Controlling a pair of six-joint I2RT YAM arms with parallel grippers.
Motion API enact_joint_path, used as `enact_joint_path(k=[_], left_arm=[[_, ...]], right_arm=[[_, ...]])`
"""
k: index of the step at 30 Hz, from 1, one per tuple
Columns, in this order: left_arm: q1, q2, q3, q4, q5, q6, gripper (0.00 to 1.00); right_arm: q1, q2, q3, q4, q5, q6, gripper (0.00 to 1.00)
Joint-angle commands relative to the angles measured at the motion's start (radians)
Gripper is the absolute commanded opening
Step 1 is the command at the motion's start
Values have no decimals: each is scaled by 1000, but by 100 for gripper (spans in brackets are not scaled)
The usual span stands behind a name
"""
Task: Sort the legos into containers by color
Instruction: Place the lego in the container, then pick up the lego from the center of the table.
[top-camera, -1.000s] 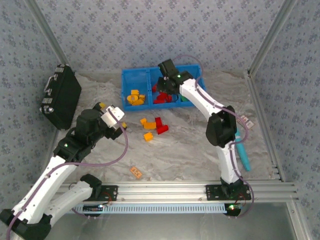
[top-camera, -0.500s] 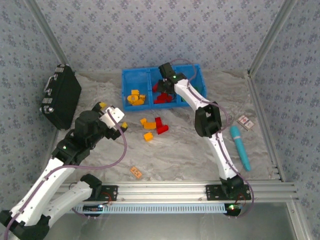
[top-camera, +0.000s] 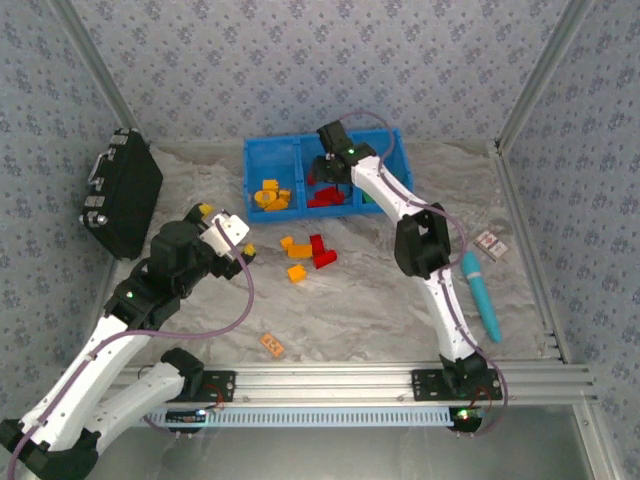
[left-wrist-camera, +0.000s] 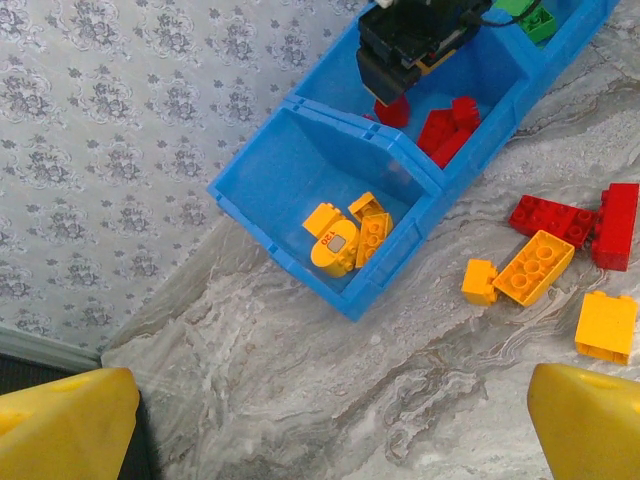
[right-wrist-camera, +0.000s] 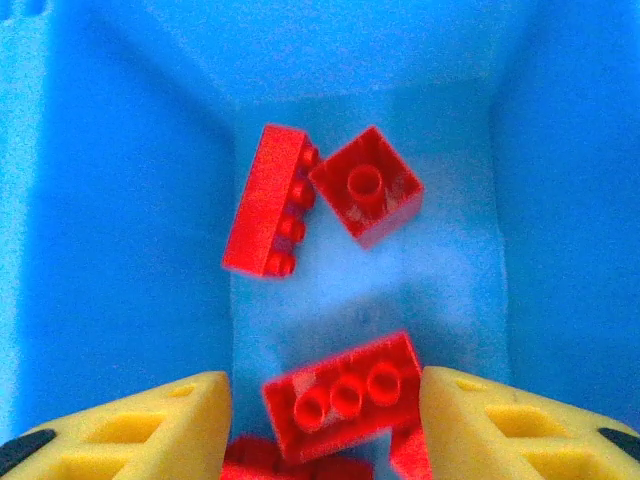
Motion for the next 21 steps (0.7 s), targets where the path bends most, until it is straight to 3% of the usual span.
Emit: enact_joint_path(k=[1,4,7,12,16,21], left_arm=[[-6,-9,26,14,-13,0,100],[-6,-16,25,5,-11,-2,100],[-6,-12,21,5,-8,-1,100],[-6,11,35,8,3,-10,100],[-6,17,46,1,11,-32,100],[-6,19,51,-12,20,-58,100]], right_arm=[[41,-219,-181,50,10,-54,56],[44,-350,-344,25,-5,2,58],[46,-457,-504,-8,-23,172,57],[95,-628,-904,212,-116,544,55],[162,-656,-1004,246,-78,678,56],[233,-709,-1212,431,-67,898,57]])
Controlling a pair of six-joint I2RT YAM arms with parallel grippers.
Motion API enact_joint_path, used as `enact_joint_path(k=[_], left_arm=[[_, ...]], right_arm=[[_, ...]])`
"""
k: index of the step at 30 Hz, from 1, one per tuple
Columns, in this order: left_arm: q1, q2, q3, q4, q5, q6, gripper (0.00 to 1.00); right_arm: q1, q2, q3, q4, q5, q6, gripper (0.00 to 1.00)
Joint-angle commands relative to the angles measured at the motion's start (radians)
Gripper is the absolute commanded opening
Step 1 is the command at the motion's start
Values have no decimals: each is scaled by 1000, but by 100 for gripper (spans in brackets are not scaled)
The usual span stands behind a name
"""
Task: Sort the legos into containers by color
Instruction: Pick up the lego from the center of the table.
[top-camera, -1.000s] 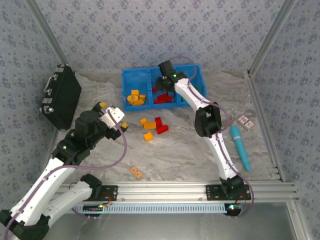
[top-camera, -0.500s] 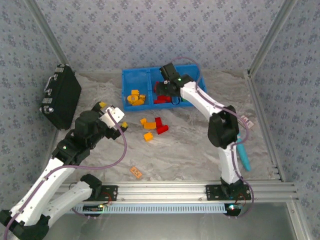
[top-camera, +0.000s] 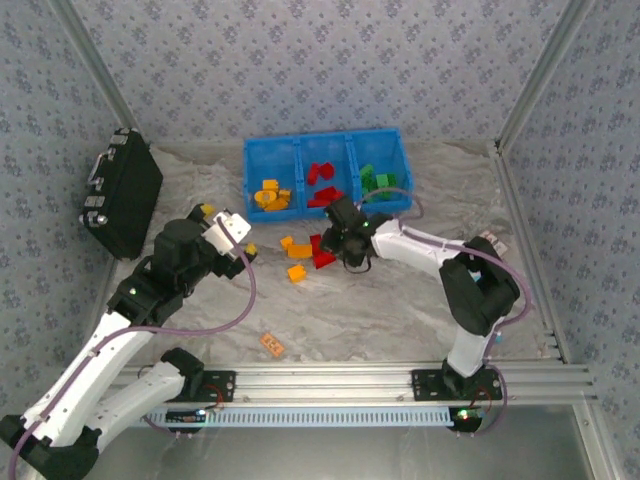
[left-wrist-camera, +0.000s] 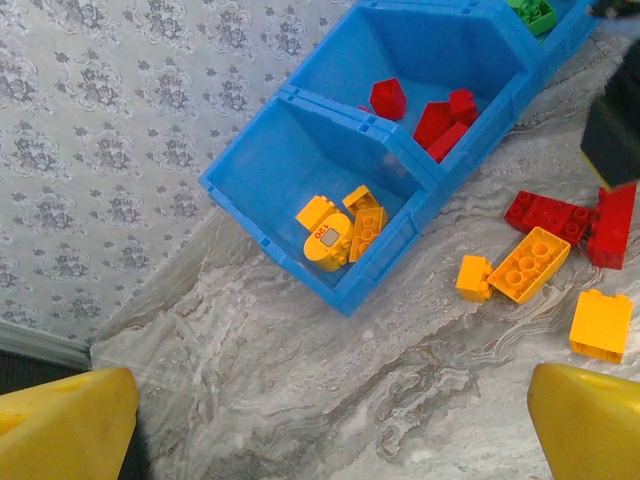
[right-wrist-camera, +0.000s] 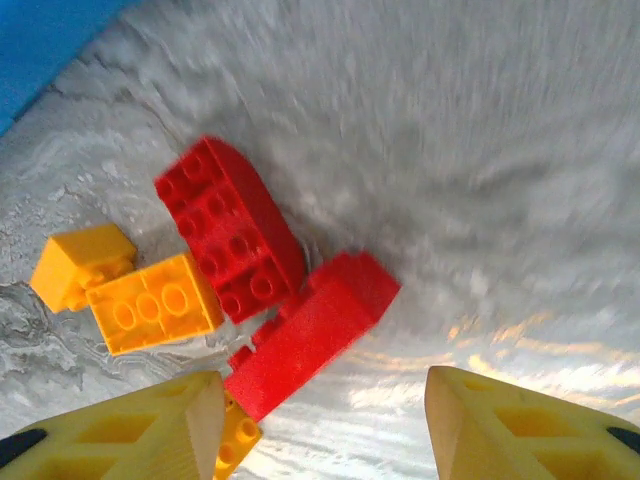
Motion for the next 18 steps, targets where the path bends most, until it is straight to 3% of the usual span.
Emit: enact_joint_path(k=[1,8,18], left_arm=[[-6,-2,50,-11,18,-33,100],[-6,-17,40,-6,30,-35,100],[-6,-49,25,-19,12,-23,100]], right_arm=[[33,-70,-118,155,37,238,57],[57,-96,-240,273,95,395,59],[63,-71,-276,438,114,431,60]])
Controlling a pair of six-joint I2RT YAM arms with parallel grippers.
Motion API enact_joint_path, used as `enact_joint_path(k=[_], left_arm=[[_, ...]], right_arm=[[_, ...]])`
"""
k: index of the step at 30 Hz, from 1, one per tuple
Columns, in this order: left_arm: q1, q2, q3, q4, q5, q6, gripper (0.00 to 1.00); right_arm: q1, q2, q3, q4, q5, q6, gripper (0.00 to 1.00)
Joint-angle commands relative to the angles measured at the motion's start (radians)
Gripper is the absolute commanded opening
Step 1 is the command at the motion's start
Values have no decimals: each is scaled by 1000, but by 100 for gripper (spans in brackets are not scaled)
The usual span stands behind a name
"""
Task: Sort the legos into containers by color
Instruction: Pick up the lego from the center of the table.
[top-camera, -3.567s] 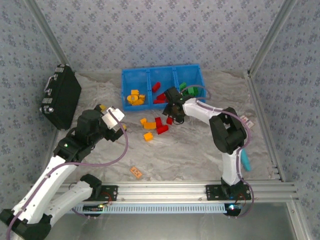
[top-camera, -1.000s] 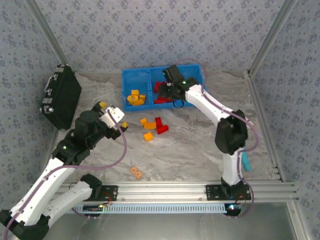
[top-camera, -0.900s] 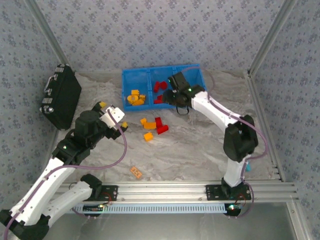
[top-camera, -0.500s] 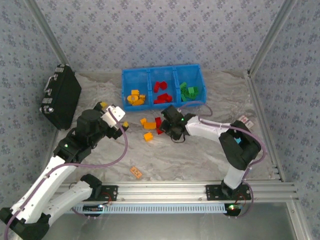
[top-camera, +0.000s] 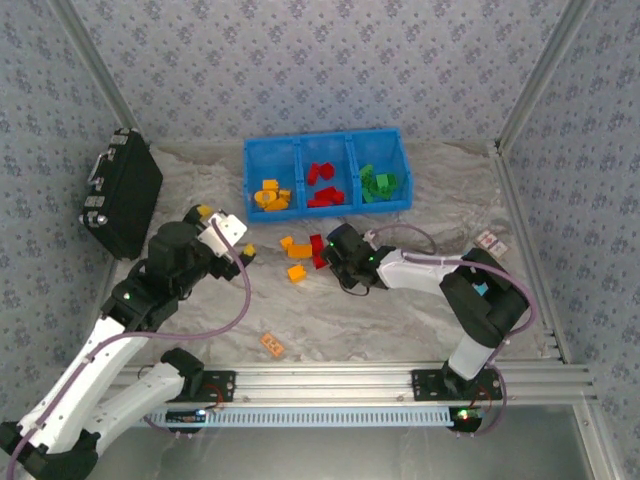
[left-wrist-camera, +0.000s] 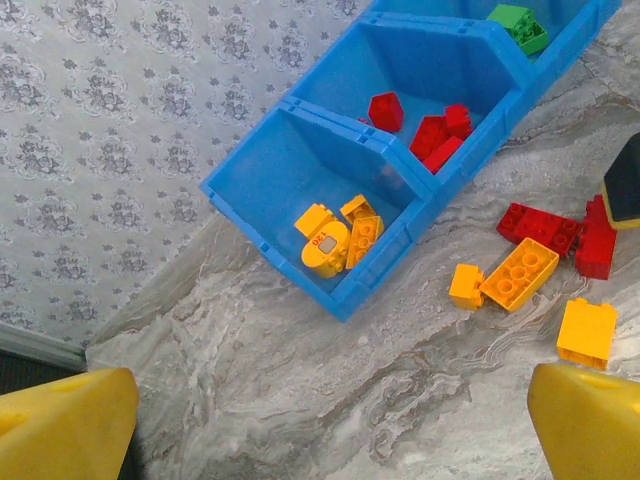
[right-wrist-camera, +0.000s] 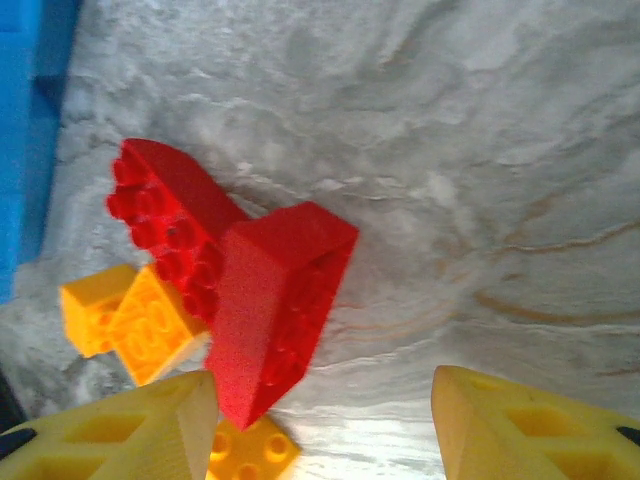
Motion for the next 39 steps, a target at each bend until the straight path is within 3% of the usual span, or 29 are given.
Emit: enact_joint_path(k=[1,8,14,39], left_arm=[[-6,-14,15,-1,0,-7,100],[-6,-22,8,5,-11,3,100],[-6,-34,-1,4,-25,13,100],[-5,-44,-13,8,-37,28,100]], right_arm=[[5,5,-11,77,42,38,60],[-21,68,17,122,18,51,62],[-39,121,99,8,-8,10,61],[-71,197,167,-134,-82,-103,28]])
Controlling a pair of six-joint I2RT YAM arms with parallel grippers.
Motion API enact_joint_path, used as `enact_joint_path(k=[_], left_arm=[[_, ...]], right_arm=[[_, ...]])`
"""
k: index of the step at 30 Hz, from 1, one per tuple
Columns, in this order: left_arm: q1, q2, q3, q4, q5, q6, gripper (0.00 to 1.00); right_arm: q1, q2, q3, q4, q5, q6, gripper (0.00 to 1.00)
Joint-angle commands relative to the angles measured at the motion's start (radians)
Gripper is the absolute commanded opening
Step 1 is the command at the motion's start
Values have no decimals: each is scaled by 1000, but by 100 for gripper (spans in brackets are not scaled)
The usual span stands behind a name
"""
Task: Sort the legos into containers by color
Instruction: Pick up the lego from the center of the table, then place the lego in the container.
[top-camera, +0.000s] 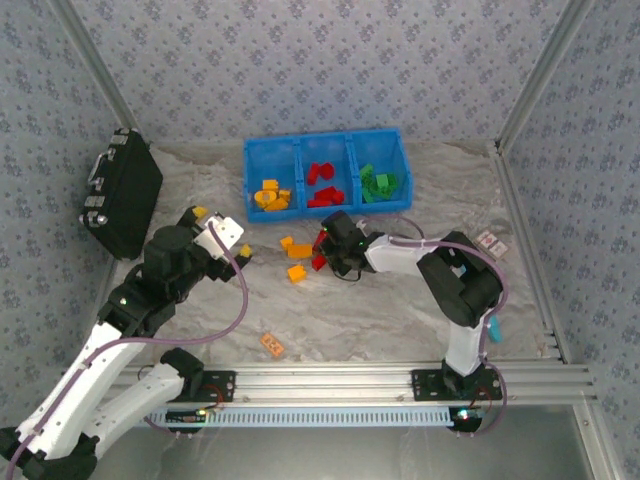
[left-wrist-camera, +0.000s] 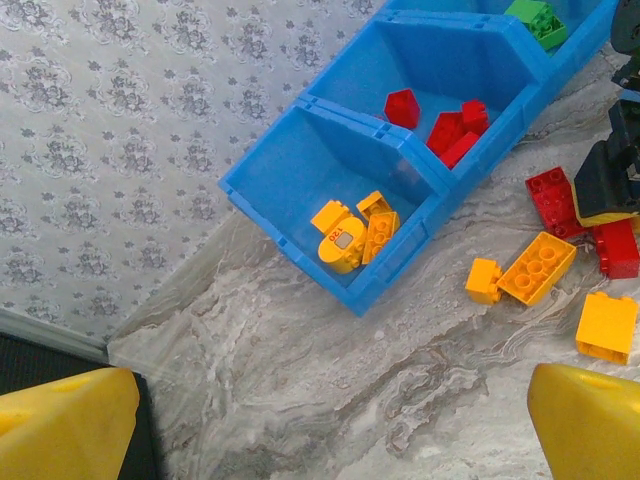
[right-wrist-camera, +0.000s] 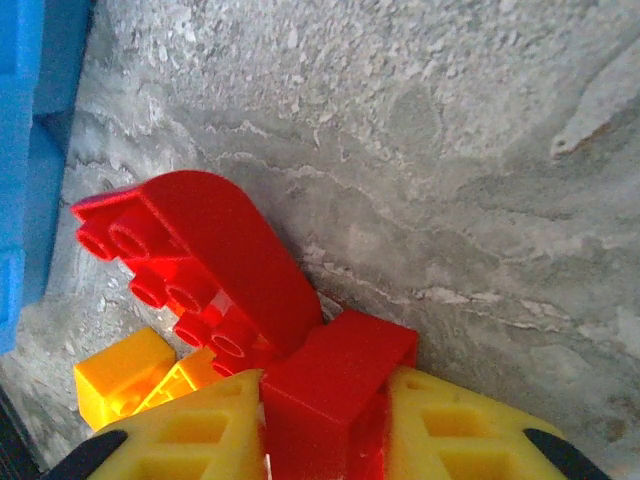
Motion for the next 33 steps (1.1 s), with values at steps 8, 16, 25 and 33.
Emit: enact_joint_path(k=[8,16,25,33], left_arm=[[-6,-2,4,7,-3,6,100],[-6,12,8,9,-1,6,100],[-6,15,8,-8,-12,8,100],[-4,53,-11,6,30,11,100]], right_arm=[[-65,-57,125,-329,-2,-240,20],[-124,-55,378,-491,-5,-410,18],[-195,148,750,-562,-27,-644,18],[-203,384,1128,-747,17,-869,19]])
